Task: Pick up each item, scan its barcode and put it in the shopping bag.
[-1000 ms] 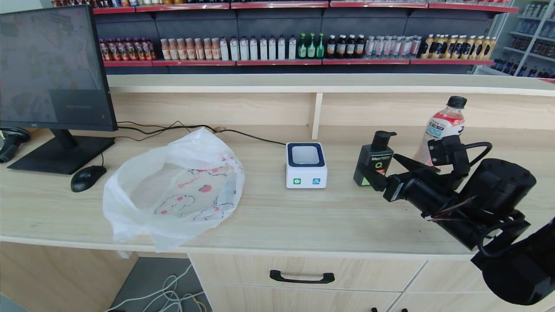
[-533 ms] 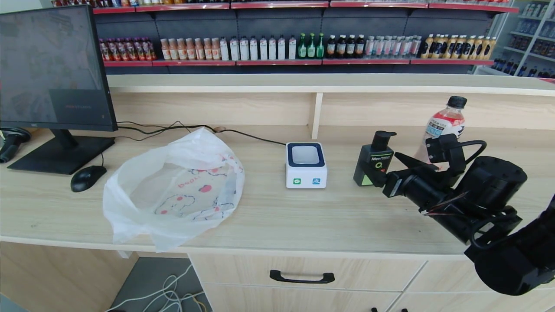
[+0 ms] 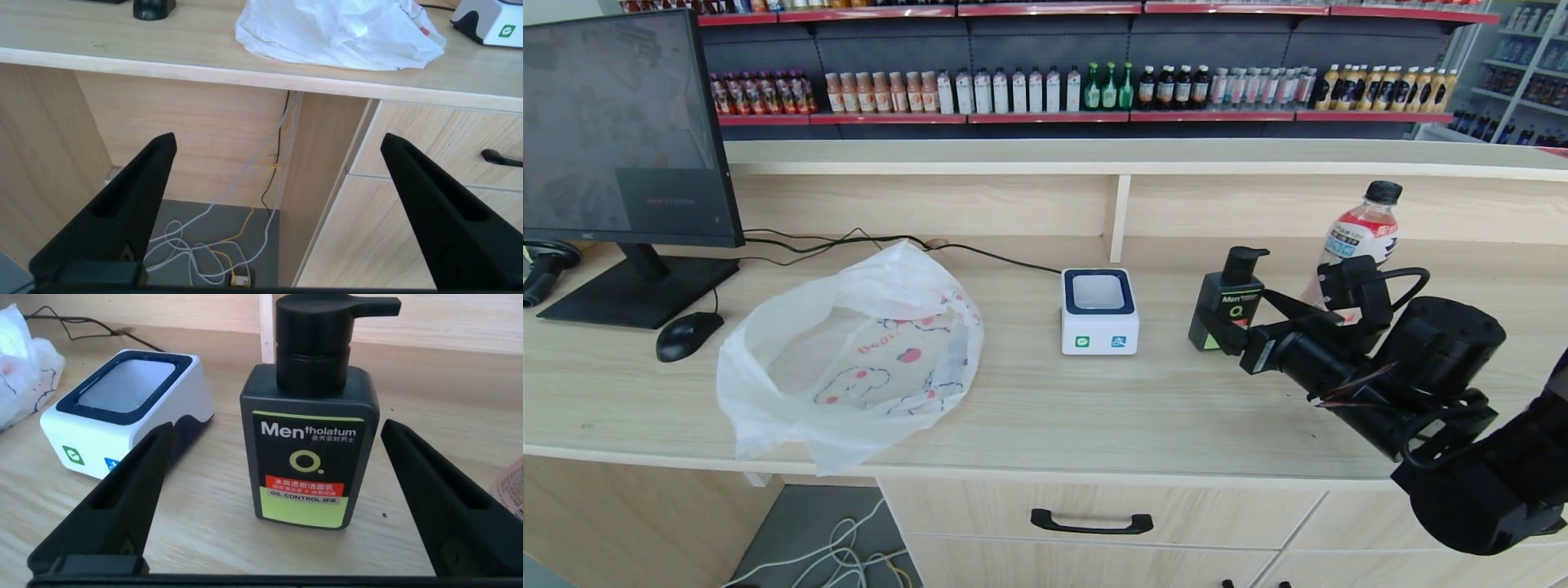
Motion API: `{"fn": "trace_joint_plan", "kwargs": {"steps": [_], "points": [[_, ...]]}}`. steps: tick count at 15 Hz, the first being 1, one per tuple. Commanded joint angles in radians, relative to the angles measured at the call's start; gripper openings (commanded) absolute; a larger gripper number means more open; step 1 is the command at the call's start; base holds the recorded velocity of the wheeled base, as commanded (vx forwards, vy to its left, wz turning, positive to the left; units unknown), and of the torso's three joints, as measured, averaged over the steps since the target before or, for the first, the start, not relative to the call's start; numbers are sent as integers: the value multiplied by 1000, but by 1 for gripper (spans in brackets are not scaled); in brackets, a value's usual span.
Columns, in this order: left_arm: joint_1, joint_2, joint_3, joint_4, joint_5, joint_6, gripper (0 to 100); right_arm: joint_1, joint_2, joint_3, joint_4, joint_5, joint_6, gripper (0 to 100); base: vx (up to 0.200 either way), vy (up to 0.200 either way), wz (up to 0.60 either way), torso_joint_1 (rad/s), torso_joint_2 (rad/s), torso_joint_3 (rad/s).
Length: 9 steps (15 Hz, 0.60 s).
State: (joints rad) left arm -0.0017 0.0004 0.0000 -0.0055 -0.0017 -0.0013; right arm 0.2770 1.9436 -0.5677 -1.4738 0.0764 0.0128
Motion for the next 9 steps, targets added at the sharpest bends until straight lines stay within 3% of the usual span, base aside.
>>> {"fn": "trace_joint_plan", "kwargs": {"steps": [1,5,9], "points": [[0,0,0,1,0,0,100,-1,3,-12,0,2,1,100,0,0,0,0,0,0],[0,0,0,-1,0,0,100,-1,14,-24,0,16,0,100,0,0,0,0,0,0],[0,0,0,-1,0,1,100,-18,-35,61,-13,16,-2,100,0,0,0,0,0,0]]}}
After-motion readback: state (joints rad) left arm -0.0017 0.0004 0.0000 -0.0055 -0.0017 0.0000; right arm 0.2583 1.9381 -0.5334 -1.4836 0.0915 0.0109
